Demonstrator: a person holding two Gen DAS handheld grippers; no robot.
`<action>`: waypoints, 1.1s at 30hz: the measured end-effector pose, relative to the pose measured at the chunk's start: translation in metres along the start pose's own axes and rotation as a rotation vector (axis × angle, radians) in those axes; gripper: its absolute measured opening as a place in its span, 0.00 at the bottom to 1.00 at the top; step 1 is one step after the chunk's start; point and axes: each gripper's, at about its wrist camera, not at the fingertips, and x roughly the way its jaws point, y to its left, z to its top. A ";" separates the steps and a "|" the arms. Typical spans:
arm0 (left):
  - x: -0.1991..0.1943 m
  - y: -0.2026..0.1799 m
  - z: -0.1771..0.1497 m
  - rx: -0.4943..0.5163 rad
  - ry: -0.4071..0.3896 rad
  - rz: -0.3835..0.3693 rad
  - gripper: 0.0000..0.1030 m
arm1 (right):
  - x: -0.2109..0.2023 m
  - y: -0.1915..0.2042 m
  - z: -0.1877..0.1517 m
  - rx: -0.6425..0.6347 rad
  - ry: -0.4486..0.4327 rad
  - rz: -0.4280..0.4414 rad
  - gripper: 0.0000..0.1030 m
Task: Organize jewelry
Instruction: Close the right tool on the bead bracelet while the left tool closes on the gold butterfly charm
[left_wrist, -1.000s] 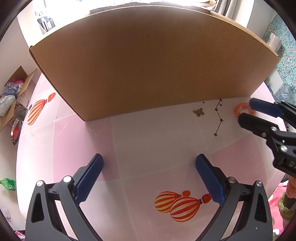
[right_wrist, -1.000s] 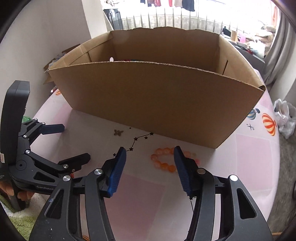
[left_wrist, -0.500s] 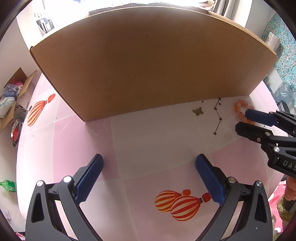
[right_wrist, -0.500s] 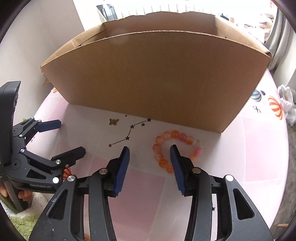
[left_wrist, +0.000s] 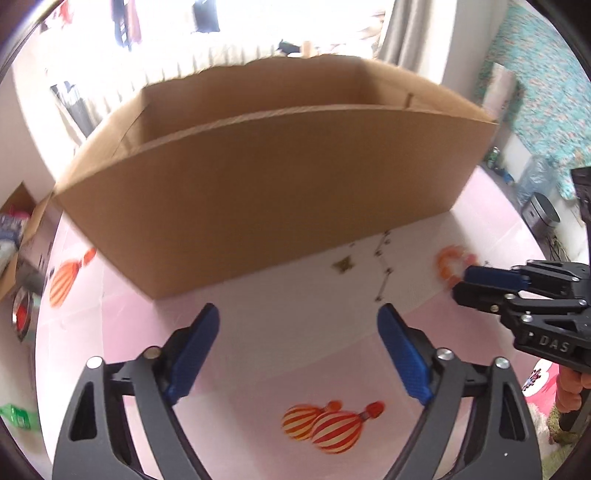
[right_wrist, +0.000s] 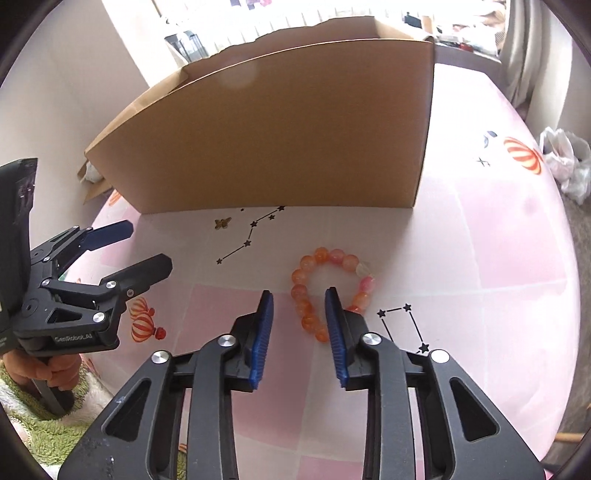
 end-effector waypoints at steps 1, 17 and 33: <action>0.002 -0.006 0.003 0.020 0.001 -0.010 0.66 | -0.001 -0.004 0.000 0.015 -0.004 0.017 0.21; 0.043 -0.043 0.034 0.011 0.063 0.011 0.20 | -0.014 -0.060 -0.014 0.094 -0.043 0.173 0.13; 0.047 -0.075 0.051 0.070 0.055 0.126 0.12 | -0.015 -0.096 -0.011 0.093 -0.032 0.262 0.07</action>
